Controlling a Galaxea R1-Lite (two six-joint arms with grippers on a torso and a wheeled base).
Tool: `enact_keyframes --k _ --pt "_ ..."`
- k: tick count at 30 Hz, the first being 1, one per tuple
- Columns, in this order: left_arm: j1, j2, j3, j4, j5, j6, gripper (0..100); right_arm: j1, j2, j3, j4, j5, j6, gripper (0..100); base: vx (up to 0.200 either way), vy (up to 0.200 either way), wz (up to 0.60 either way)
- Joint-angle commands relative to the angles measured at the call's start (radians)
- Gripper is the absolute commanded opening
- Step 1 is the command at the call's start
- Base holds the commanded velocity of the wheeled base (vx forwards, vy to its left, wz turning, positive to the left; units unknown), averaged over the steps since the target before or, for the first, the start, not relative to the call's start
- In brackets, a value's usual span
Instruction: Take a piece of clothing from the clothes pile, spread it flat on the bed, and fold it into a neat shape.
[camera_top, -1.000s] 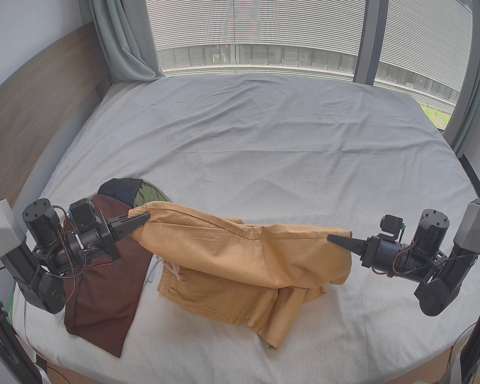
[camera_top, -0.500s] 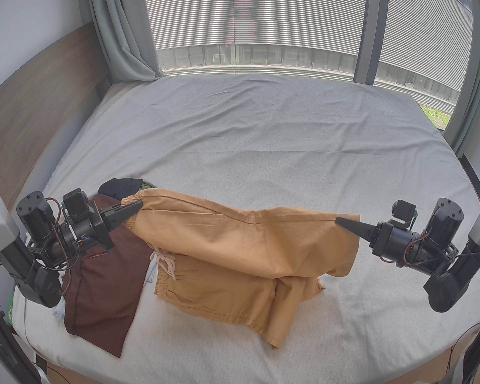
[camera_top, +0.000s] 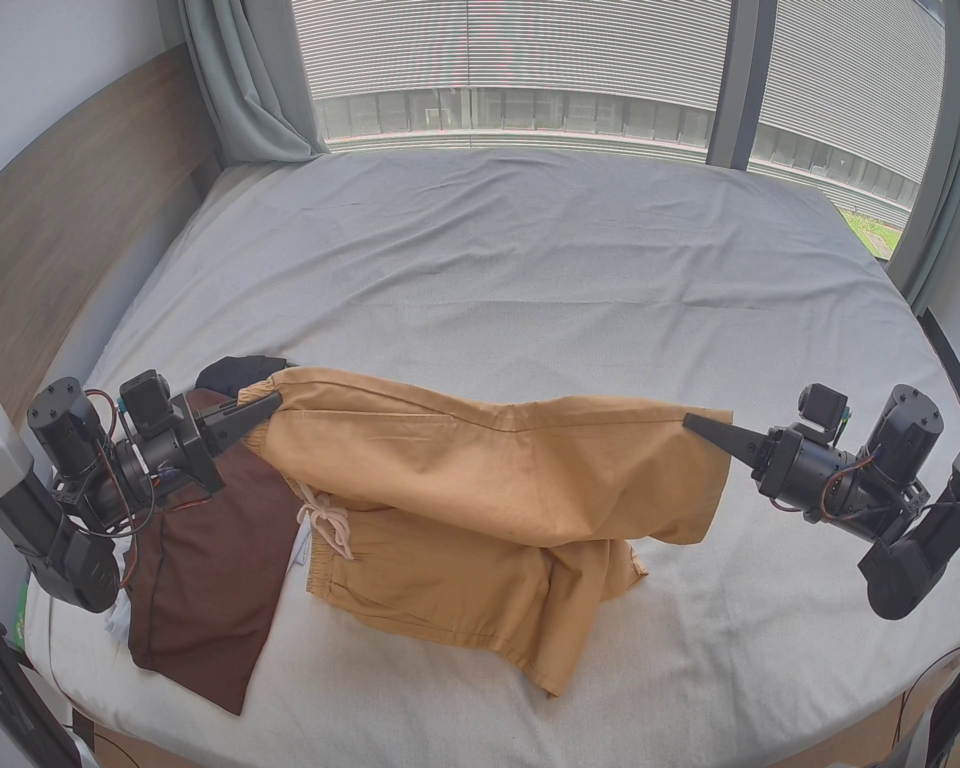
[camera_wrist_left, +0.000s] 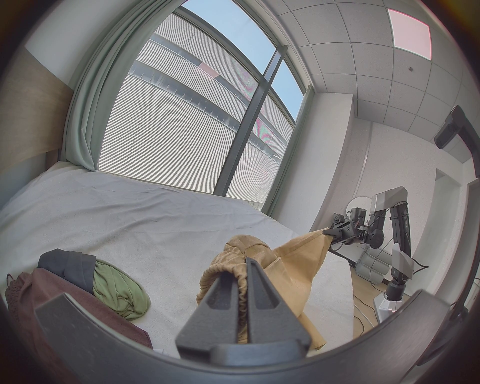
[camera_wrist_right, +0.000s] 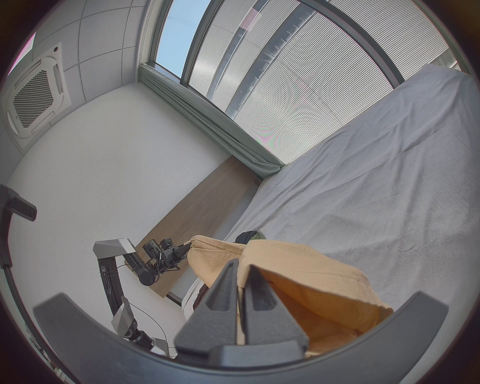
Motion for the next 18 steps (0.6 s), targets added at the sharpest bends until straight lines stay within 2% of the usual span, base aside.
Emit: enact_keyframes --k 1,18 --pt "0.002 -0.003 -0.002 -0.001 0.000 0.000 0 0.000 -0.012 -0.004 -0.001 0.001 0.010 0 0.000 0.000 0.00" --pt "0.029 -0.001 -0.034 -0.001 -0.002 0.000 0 -0.059 -0.029 -0.033 -0.001 0.002 0.030 0 0.000 0.000 0.00"
